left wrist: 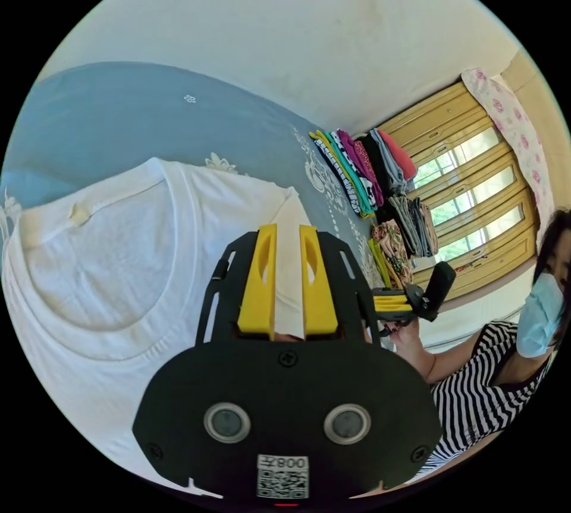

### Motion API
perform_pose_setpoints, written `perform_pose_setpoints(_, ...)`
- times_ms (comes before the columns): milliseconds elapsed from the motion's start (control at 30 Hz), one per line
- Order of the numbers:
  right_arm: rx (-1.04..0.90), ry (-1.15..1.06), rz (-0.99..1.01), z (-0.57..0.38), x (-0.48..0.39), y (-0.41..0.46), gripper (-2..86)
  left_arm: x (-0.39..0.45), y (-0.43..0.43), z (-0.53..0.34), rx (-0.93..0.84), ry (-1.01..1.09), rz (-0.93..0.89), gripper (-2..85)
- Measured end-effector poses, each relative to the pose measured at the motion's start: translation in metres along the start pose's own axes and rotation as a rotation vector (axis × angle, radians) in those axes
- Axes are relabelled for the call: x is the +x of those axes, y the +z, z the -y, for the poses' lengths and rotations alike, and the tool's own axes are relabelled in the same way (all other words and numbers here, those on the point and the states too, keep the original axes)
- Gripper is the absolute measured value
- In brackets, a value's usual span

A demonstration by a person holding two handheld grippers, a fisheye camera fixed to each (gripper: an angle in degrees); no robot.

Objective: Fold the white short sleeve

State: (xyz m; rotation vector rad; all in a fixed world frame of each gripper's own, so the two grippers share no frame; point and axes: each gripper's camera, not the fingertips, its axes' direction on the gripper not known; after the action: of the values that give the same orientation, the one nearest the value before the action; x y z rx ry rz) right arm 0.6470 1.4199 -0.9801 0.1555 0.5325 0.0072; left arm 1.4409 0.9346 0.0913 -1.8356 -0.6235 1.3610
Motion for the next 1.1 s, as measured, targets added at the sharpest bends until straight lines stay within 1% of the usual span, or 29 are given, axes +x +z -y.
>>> perform_pose_setpoints(100, 0.113, 0.029, -0.126, -0.013, 0.001, -0.015, 2.8, 0.013, 0.021, 0.022, -0.046, 0.072, 0.052, 8.2)
perform_pose_setpoints(167, 0.138, 0.040, -0.162, -0.016, 0.007, -0.013, 4.4, 0.019, 0.034, 0.033, -0.079, 0.103, 0.091, 8.3)
perform_pose_setpoints(233, 0.072, 0.049, -0.113, -0.011, 0.017, 0.006, 5.7, 0.022, 0.047, 0.042, -0.110, 0.118, 0.133, 7.9)
perform_pose_setpoints(300, 0.009, 0.058, -0.108, -0.010, 0.021, 0.026, 4.8, 0.025, 0.063, 0.048, -0.163, 0.131, 0.216, 5.6)
perform_pose_setpoints(333, -0.006, 0.063, -0.116, -0.010, 0.021, 0.033, 3.7, 0.026, 0.064, 0.048, -0.163, 0.131, 0.232, 4.8)
perform_pose_setpoints(433, 0.049, 0.026, -0.154, -0.015, 0.009, 0.029, 2.4, 0.027, 0.058, 0.047, -0.143, 0.121, 0.224, 2.4)
perform_pose_setpoints(500, 0.075, -0.008, -0.174, -0.017, 0.000, 0.027, 2.1, 0.033, 0.042, 0.044, -0.082, 0.136, 0.215, 1.8)
perform_pose_setpoints(600, 0.038, -0.063, -0.165, -0.018, -0.012, 0.042, 1.9, 0.037, 0.030, 0.042, -0.044, 0.150, 0.232, 2.0)
perform_pose_setpoints(633, 0.005, -0.072, -0.185, -0.018, -0.014, 0.056, 1.8, 0.037, 0.031, 0.041, -0.050, 0.150, 0.251, 2.1)
perform_pose_setpoints(700, -0.028, -0.067, -0.193, -0.019, -0.012, 0.070, 1.8, 0.032, 0.042, 0.037, -0.118, 0.136, 0.292, 3.3)
perform_pose_setpoints(767, -0.006, -0.047, -0.179, -0.022, -0.008, 0.070, 1.8, 0.033, 0.041, 0.031, -0.111, 0.128, 0.339, 4.9)
perform_pose_setpoints(867, 0.033, -0.010, -0.182, -0.029, 0.002, 0.066, 2.2, 0.040, 0.020, 0.018, -0.058, 0.146, 0.265, 7.0)
perform_pose_setpoints(1000, 0.048, 0.021, -0.190, -0.039, 0.006, 0.068, 2.8, 0.046, 0.003, -0.010, -0.123, 0.175, 0.304, 8.0)
perform_pose_setpoints(1100, 0.082, -0.015, -0.214, -0.042, -0.005, 0.070, 3.8, 0.045, 0.003, -0.023, -0.184, 0.154, 0.376, 7.0)
